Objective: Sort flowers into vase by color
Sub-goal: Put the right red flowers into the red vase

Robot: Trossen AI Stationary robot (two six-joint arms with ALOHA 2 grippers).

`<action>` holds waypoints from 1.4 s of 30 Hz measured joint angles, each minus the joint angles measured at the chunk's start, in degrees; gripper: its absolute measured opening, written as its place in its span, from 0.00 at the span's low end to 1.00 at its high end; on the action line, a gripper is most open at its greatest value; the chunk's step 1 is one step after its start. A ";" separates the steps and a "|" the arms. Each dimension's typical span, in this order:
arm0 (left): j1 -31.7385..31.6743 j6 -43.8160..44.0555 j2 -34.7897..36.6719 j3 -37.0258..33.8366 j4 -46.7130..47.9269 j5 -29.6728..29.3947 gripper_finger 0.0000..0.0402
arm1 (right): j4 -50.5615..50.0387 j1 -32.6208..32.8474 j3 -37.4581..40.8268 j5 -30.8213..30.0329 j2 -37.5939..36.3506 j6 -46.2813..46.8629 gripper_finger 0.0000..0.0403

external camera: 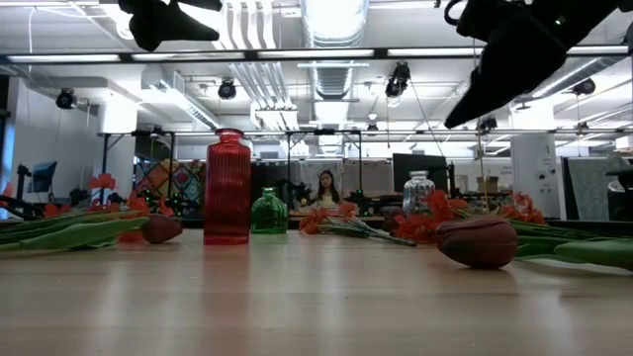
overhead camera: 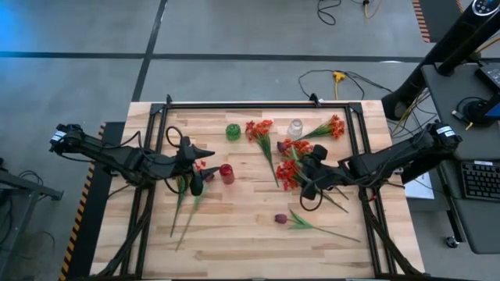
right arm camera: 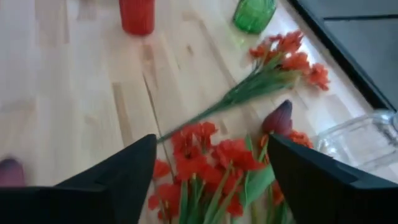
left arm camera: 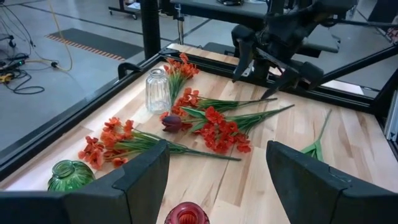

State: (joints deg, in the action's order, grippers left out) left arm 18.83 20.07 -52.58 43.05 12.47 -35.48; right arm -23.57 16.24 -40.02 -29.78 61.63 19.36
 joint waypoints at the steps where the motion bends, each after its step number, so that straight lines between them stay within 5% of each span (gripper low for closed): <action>1: 0.00 0.17 0.00 0.00 0.00 0.00 0.62 | -2.35 -0.02 -0.01 1.97 0.00 2.24 0.79; 6: 0.00 0.55 -0.09 0.00 0.00 0.00 0.62 | -17.89 0.48 0.01 12.35 1.01 13.63 0.82; 9: -0.01 0.47 -0.17 -0.02 0.02 0.01 0.62 | -20.71 1.76 0.33 13.46 1.82 16.93 0.81; 23: 0.00 -0.06 -0.65 -0.09 0.51 0.06 0.62 | 0.88 1.20 10.77 10.12 4.72 16.65 0.75; 33: -0.07 -0.04 -2.36 -0.07 -0.20 0.03 0.62 | 4.36 0.36 12.60 8.98 10.75 15.22 0.68; 42: -0.07 -0.06 -2.69 -0.04 -0.63 0.04 0.62 | 6.18 0.36 12.42 8.93 12.96 15.57 0.46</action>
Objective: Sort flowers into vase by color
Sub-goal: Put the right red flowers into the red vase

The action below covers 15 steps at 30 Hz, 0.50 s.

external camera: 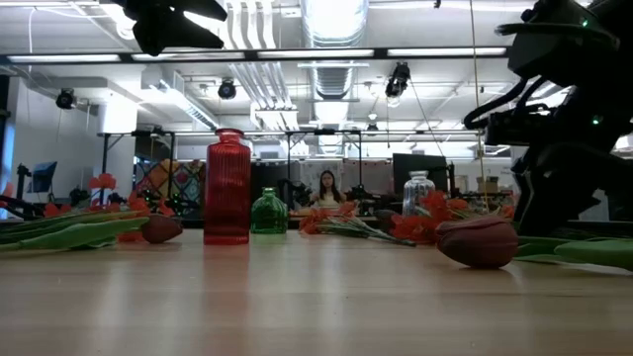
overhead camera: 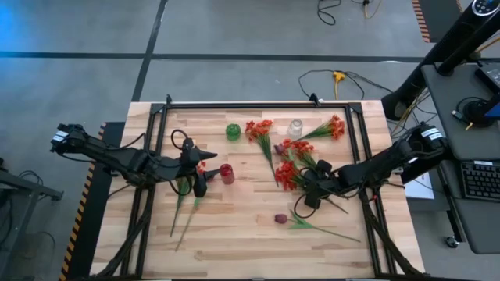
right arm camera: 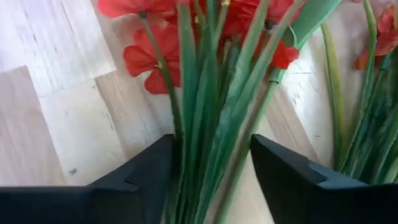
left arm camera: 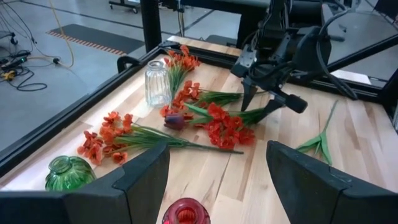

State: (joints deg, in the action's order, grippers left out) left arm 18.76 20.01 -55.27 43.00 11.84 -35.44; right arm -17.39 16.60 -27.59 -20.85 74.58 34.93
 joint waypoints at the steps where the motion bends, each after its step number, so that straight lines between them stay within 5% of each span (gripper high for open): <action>1: 0.00 0.00 0.02 0.00 -0.02 0.00 0.62 | -0.03 0.00 0.02 0.05 -0.28 0.13 0.43; 10: 0.00 0.00 0.02 0.00 -0.24 0.00 0.62 | -0.98 -0.07 0.22 -0.34 -1.97 0.52 0.12; 15: 0.00 0.00 0.04 0.00 -0.24 -0.02 0.62 | -1.09 -0.04 0.22 -0.26 -2.52 0.55 0.04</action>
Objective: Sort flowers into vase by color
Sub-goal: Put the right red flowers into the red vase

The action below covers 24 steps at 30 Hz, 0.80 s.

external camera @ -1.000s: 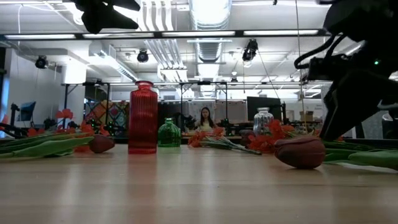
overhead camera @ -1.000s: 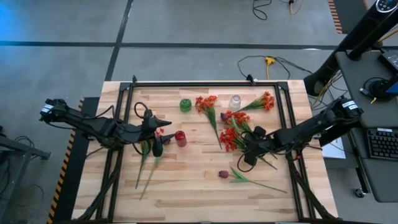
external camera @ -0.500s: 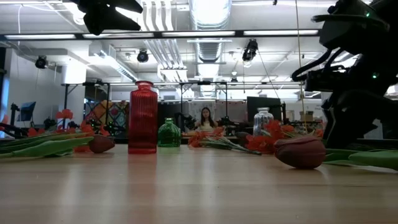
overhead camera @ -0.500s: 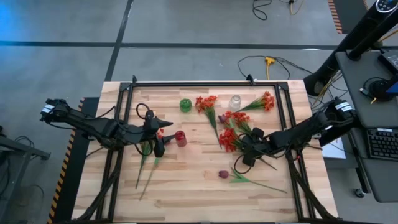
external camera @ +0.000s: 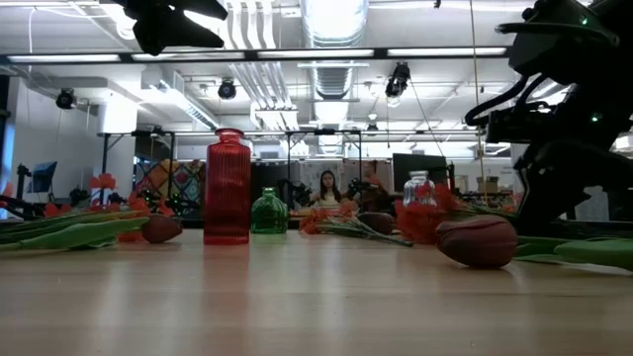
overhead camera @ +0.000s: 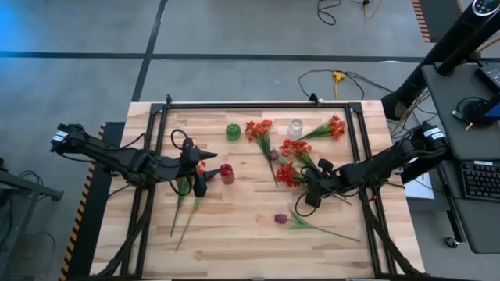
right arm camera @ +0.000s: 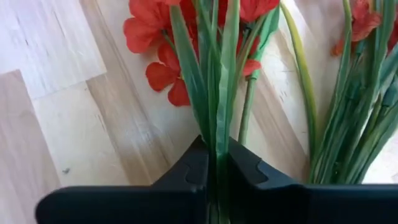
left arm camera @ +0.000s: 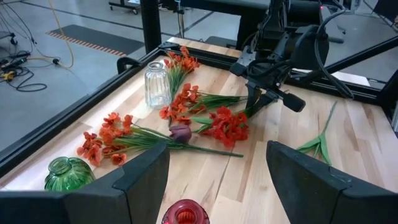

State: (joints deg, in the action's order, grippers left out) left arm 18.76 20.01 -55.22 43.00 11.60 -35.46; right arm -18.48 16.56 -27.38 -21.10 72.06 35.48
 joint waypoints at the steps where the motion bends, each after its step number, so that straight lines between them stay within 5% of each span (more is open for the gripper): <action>1: 0.00 0.00 0.00 0.00 0.00 0.00 0.62 | -0.02 0.00 0.00 0.02 -0.16 0.05 0.04; 16: 0.00 -0.02 0.02 0.00 0.00 0.00 0.62 | -1.07 0.02 -0.44 -1.25 -3.85 0.73 0.28; 24: 0.00 -0.02 0.02 0.02 0.00 0.00 0.62 | -0.02 0.04 -0.44 -1.09 -3.72 0.23 0.18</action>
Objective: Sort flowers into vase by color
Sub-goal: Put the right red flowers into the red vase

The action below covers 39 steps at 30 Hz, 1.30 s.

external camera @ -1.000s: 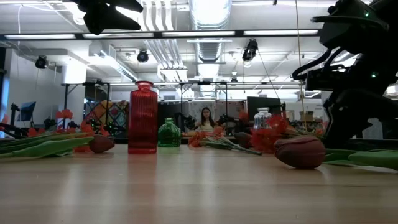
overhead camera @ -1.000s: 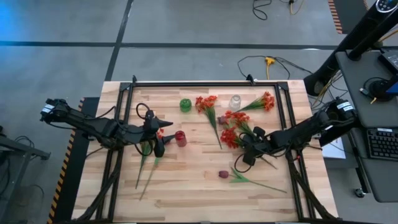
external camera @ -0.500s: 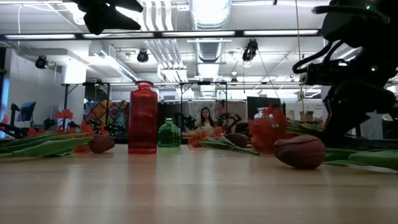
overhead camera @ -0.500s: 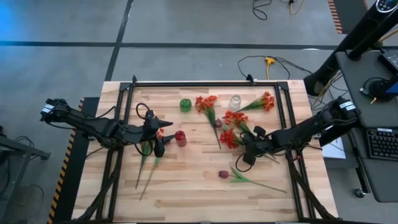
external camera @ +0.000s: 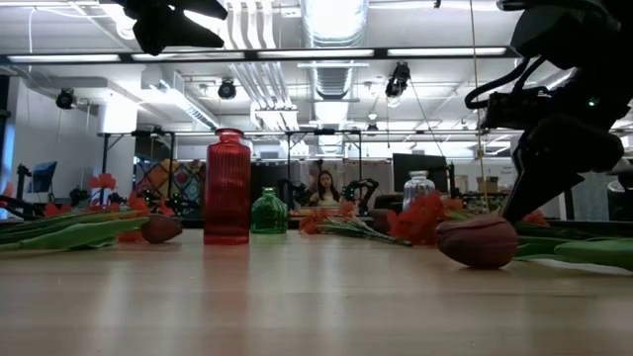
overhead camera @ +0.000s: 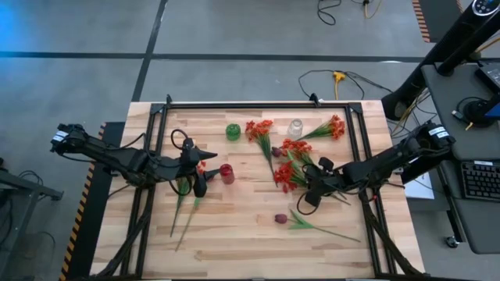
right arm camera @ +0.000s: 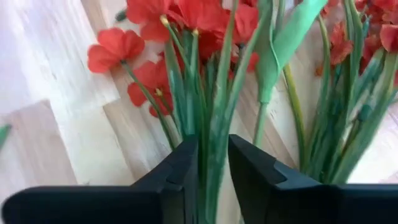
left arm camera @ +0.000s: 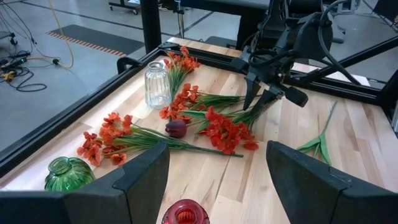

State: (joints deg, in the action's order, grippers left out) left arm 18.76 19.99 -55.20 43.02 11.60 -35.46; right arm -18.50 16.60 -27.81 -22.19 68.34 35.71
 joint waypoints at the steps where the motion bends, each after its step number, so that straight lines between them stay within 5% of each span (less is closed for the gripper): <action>1: 0.00 0.00 0.00 0.00 0.00 0.00 0.62 | 0.25 0.00 0.00 0.68 0.00 -0.95 0.18; 19: 0.00 0.00 0.00 0.00 0.01 0.00 0.62 | 1.03 0.00 0.14 0.16 0.09 -3.75 0.49; 31: 0.00 0.00 0.00 -0.02 0.02 0.00 0.62 | 3.89 0.02 0.14 -0.16 6.72 -3.77 0.47; 39: 0.02 0.00 0.00 0.00 0.02 0.00 0.62 | 3.85 0.00 0.09 -0.34 4.68 -3.77 0.27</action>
State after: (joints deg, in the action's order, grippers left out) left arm 18.78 19.99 -55.20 43.03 11.62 -35.46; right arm -14.66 16.60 -27.73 -22.52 73.01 31.94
